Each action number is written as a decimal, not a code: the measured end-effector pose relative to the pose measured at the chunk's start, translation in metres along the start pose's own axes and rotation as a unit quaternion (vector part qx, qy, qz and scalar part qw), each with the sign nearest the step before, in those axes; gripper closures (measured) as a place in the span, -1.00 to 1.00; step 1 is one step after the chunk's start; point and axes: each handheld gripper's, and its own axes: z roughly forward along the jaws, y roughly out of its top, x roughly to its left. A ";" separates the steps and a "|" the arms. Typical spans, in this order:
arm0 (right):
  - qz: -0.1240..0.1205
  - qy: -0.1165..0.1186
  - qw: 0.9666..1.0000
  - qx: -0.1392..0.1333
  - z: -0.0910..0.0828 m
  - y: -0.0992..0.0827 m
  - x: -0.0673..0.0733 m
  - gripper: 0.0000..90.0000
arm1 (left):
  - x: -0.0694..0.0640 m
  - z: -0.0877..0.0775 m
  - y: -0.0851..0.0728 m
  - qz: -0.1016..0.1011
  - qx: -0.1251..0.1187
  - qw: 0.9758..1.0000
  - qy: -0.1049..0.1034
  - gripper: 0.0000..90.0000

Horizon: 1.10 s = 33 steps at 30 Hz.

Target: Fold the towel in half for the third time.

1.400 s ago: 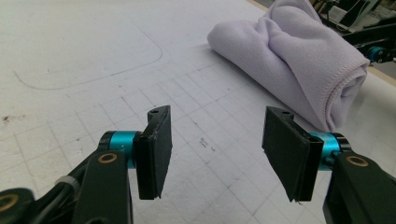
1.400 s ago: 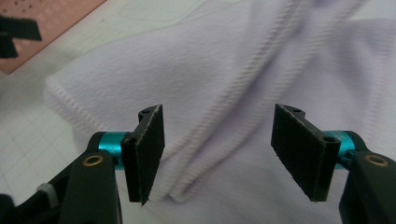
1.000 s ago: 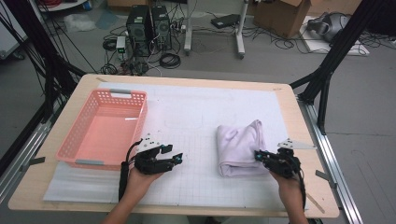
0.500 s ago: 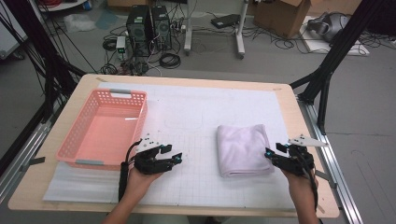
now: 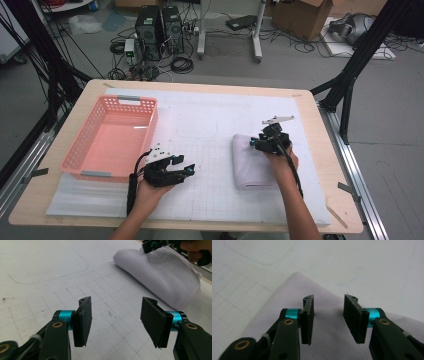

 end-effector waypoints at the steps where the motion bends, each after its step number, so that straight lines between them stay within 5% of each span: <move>1: -0.003 -0.005 1.000 0.017 0.007 0.002 0.002 0.38 | 0.000 0.000 0.000 0.000 0.000 1.000 0.000 -0.05; 5: -0.002 -0.009 1.000 0.023 0.022 0.005 0.007 0.38 | 0.000 0.001 0.000 0.000 0.001 1.000 -0.002 -0.05; 9: 0.005 0.042 0.999 -0.004 0.029 0.006 0.016 0.37 | 0.001 0.002 0.000 0.000 0.002 1.000 -0.002 -0.05; 12: 0.004 0.058 0.998 -0.008 0.025 0.006 0.015 0.16 | 0.001 0.001 0.000 -0.001 0.000 1.000 -0.001 -0.05; 14: 0.011 0.049 0.998 -0.033 0.012 0.006 0.009 0.18 | 0.001 0.000 0.000 0.000 -0.001 1.000 -0.002 -0.06; 18: -0.023 -0.020 0.999 -0.043 -0.014 -0.001 -0.003 0.48 | 0.001 0.000 0.000 -0.002 -0.003 1.000 0.000 -0.06; 24: -0.006 -0.049 0.999 0.012 -0.012 -0.033 -0.032 0.56 | -0.001 0.001 0.000 -0.001 -0.001 1.000 -0.001 -0.06; 29: 0.018 -0.079 0.997 -0.007 -0.021 -0.051 -0.045 0.48 | -0.001 0.000 0.000 -0.001 0.000 1.000 -0.001 -0.07; 33: 0.041 -0.056 0.997 -0.044 -0.036 -0.061 -0.050 0.35 | -0.001 0.000 0.000 -0.001 -0.002 1.000 -0.001 -0.07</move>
